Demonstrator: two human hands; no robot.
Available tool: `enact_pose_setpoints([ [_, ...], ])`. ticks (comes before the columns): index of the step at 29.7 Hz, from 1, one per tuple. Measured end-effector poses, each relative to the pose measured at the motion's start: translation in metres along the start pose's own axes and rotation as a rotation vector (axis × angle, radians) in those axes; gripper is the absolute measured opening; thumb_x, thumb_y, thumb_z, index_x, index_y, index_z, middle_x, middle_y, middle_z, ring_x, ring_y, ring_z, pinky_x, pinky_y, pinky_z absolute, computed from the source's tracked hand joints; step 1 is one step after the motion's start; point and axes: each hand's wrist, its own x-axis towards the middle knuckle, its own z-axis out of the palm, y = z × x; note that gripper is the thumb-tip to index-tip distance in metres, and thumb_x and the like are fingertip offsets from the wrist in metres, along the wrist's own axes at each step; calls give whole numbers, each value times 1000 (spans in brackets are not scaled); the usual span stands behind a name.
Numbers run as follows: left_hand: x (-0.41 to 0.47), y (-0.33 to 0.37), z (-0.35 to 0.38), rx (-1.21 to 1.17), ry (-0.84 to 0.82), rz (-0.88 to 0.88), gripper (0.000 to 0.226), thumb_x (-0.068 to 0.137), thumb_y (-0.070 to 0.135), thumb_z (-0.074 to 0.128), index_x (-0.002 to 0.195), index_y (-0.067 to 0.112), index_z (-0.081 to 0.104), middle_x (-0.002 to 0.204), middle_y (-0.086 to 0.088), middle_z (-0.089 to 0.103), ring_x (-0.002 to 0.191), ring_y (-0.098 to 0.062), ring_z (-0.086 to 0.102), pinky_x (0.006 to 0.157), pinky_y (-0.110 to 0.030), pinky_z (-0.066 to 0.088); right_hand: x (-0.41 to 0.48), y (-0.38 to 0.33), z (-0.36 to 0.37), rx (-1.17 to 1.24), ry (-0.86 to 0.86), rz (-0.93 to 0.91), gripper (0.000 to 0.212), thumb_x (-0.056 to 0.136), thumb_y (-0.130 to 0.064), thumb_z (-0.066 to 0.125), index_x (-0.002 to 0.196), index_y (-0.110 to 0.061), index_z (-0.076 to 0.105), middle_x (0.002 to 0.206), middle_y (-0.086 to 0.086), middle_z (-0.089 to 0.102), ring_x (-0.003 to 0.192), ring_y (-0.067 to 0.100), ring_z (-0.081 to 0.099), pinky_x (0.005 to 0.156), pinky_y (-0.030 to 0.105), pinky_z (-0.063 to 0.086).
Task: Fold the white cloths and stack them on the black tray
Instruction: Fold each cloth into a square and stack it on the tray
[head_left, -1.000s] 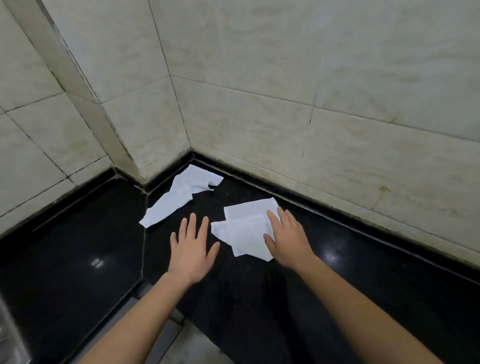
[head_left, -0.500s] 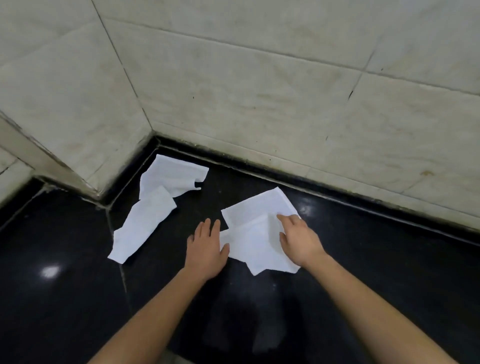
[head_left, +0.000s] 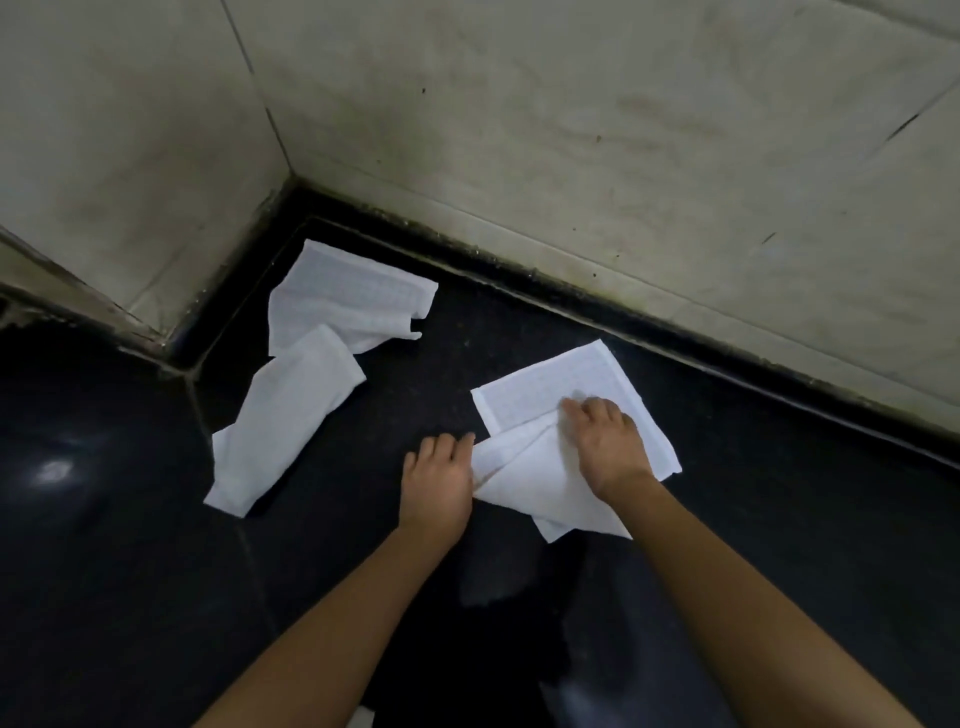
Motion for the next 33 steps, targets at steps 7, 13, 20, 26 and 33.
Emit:
enact_pose_setpoints([
  [7, -8, -6, -15, -20, 47, -89, 25, 89, 15, 56, 110, 23, 69, 111, -2, 60, 106, -23, 51, 87, -35, 39, -17, 3, -22, 119, 72, -14, 30, 96, -25, 49, 124, -18, 57, 121, 5, 52, 110, 25, 50, 88, 36, 43],
  [13, -42, -5, -74, -70, 245, -171, 13, 83, 21, 65, 95, 21, 70, 100, -4, 60, 97, -26, 54, 80, -39, 43, -62, 12, -75, 483, 110, -77, 16, 92, -33, 55, 95, -17, 59, 96, -2, 59, 85, 19, 55, 62, 30, 37],
  [20, -131, 1, -133, -84, 498, -247, 7, 77, 17, 70, 80, 19, 64, 83, 2, 62, 86, -26, 54, 69, -37, 40, -112, 13, -106, 787, 97, -372, 24, 92, -35, 66, 87, -13, 59, 69, -6, 47, 62, 11, 43, 54, 16, 36],
  [26, -187, -5, -160, -80, 599, -371, 7, 83, 16, 64, 88, 18, 68, 83, -1, 65, 82, -26, 56, 71, -39, 45, -138, -13, -106, 995, 25, -483, 36, 93, -47, 63, 66, -25, 51, 62, -13, 46, 66, 11, 48, 77, 45, 54],
  [33, -211, -51, -161, -102, 599, -390, 8, 88, 22, 62, 84, 19, 68, 83, 2, 57, 83, -21, 51, 63, -36, 42, -157, -59, -109, 968, 145, -473, 7, 94, -32, 65, 90, -32, 71, 71, -6, 57, 67, 6, 52, 66, 23, 42],
])
